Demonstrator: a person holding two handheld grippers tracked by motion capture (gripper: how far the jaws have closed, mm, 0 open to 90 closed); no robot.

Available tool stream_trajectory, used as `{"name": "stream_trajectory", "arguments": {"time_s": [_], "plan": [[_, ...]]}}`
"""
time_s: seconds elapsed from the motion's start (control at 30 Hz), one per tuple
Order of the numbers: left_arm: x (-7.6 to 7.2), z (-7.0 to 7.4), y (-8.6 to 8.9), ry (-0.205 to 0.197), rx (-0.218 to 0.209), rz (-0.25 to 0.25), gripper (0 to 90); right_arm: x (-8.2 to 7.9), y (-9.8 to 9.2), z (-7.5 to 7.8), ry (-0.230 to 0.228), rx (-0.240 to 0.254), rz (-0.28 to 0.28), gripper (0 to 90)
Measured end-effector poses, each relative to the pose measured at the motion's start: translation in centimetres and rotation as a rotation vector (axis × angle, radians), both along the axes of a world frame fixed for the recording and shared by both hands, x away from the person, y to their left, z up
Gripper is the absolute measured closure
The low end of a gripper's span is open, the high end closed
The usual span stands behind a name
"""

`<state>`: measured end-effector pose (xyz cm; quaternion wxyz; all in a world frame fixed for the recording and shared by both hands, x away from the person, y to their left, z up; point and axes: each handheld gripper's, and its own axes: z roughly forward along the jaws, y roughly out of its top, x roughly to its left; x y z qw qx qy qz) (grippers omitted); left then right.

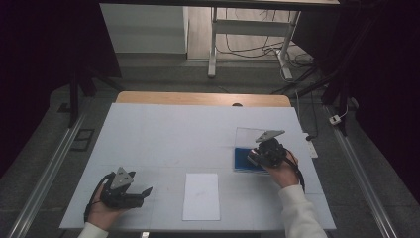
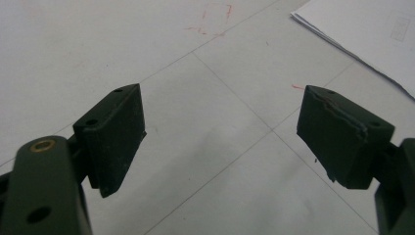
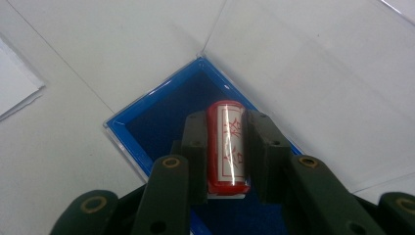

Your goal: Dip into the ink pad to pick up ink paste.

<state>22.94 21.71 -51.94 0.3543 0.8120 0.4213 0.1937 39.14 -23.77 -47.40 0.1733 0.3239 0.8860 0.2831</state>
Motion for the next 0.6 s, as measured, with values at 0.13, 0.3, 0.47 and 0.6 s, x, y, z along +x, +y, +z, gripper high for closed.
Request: {"name": "stream_trajectory", "arguments": {"time_s": [0.13, 0.3, 0.47, 0.6], "plan": [[-0.05, 0.08, -0.01, -0.002, -0.004, 0.002, 18.1, -0.04, -0.2, -0.14, -0.005, 0.015, -0.004, 70.8], [-0.07, 0.08, -0.01, -0.003, -0.002, 0.001, 18.1, -0.14, -0.08, -0.2, -0.012, 0.012, -0.009, 70.8], [-0.12, 0.24, 0.05, 0.003, -0.031, -0.003, 18.0, -0.05, -0.29, -0.25, -0.007, 0.025, -0.005, 70.7], [-0.16, 0.34, -0.09, 0.002, -0.037, -0.01, 18.0, -0.09, -0.22, -0.27, -0.012, 0.022, -0.005, 70.7]]}}
